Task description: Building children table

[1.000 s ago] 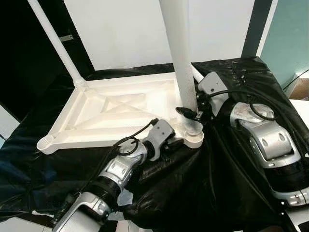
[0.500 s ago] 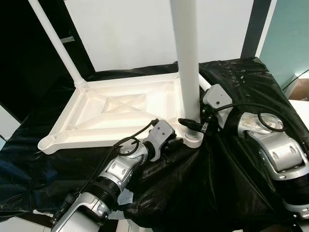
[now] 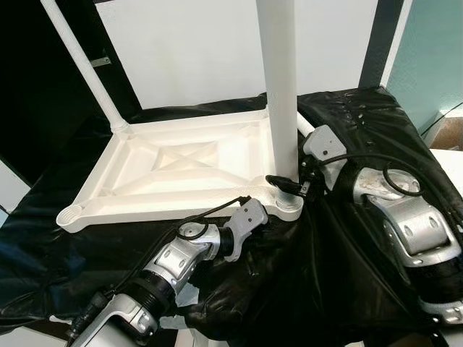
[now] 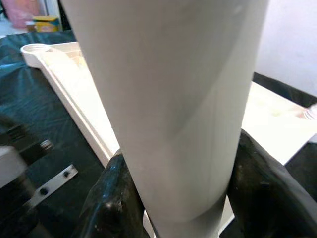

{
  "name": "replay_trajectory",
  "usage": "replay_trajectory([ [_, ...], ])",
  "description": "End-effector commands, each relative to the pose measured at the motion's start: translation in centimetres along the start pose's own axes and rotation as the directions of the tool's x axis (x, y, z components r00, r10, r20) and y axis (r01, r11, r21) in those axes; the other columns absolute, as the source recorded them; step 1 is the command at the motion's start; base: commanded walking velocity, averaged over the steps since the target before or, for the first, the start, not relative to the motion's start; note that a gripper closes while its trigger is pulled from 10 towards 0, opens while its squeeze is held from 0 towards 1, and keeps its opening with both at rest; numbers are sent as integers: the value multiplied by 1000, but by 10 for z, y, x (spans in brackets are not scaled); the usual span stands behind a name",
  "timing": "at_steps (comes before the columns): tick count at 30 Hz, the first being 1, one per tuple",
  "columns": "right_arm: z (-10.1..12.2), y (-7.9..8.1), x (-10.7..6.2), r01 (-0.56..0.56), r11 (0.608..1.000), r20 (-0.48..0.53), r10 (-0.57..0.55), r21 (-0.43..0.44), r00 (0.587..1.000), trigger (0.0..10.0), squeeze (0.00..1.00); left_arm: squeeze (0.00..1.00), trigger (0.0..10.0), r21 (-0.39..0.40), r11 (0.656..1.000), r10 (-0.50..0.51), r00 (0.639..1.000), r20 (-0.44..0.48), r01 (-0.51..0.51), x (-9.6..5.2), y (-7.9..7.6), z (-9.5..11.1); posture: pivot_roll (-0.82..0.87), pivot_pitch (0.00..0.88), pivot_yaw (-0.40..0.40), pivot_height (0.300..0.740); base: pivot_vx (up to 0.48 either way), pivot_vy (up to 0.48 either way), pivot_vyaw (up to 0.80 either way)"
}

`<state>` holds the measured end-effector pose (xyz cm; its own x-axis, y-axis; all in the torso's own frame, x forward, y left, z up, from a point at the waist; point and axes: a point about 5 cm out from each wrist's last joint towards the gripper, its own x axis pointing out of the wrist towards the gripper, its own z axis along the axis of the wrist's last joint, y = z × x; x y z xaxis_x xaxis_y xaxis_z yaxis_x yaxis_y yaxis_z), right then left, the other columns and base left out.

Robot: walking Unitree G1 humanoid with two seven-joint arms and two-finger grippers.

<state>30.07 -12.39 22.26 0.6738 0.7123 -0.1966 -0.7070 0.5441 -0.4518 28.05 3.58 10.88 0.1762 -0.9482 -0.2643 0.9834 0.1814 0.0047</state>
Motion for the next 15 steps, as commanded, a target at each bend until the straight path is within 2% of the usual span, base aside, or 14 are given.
replay_trajectory([
  [1, -14, -1, 2, 30, 999, -78, -28, 27, 997, 10000, 0, 0, 3843, -4, 995, -97, 995, -12, 97, -3, -2, 0, -129, 0, 150, 740, 0, 0, 0],
  [2, -14, -2, 2, 32, 999, -76, -30, 27, 997, 10000, 0, 0, 10000, 5, 997, -74, 997, -11, 74, -2, 1, 1, -129, 0, 150, 740, 0, 0, 0],
  [3, -12, -2, 2, 33, 999, -71, -31, 28, 997, 10000, 0, 0, 10000, 12, 1000, -24, 1000, 9, 24, 0, 6, 5, -133, 0, 156, 740, 0, 0, 0],
  [4, -12, -2, 2, 33, 999, -71, -31, 28, 997, 10000, 0, 0, 10000, 12, 1000, -24, 1000, 9, 24, 0, 6, 5, -133, 0, 156, 740, 0, 0, 0],
  [5, -11, -1, 2, 34, 999, -67, -32, 29, 997, 10000, 0, 0, 10000, -2, 1000, 28, 998, 50, -28, 1, 13, 10, -133, 0, 156, 740, 0, 0, 0],
  [7, -11, -1, 2, 34, 999, -67, -32, 29, 997, 10000, 0, 0, 10000, -2, 1000, 28, 998, 50, -28, 1, 13, 10, -133, 0, 156, 740, 0, 0, 0],
  [8, -10, -1, 2, 37, 999, -62, -35, 32, 997, 10000, 0, 0, 10000, -26, 997, 72, 990, 119, -69, 0, 20, 19, -133, 0, 156, 740, 0, 0, 0],
  [9, -9, -1, 1, 41, 999, -56, -39, 35, 998, 10000, 0, 235, 10000, -43, 993, 118, 974, 195, -111, -4, 27, 29, -133, 0, 156, 740, 0, 0, 0],
  [10, -8, -1, 0, 44, 998, -52, -42, 37, 998, 10000, 0, 345, 10000, -49, 989, 149, 959, 243, -141, -8, 31, 35, -133, 0, 156, 740, 0, 0, 0],
  [12, -6, -3, -2, 52, 998, -45, -50, 40, 998, 10000, 0, 1000, 10000, -31, 974, 225, 937, 267, -225, -14, 41, 40, -136, 0, 153, 740, 0, 0, 0],
  [15, -1, -4, -4, 60, 997, -32, -58, 39, 998, 10000, 0, 1000, 10000, 18, 927, 366, 912, 185, -376, -22, 58, 34, -137, 0, 153, 740, 0, 0, 0],
])
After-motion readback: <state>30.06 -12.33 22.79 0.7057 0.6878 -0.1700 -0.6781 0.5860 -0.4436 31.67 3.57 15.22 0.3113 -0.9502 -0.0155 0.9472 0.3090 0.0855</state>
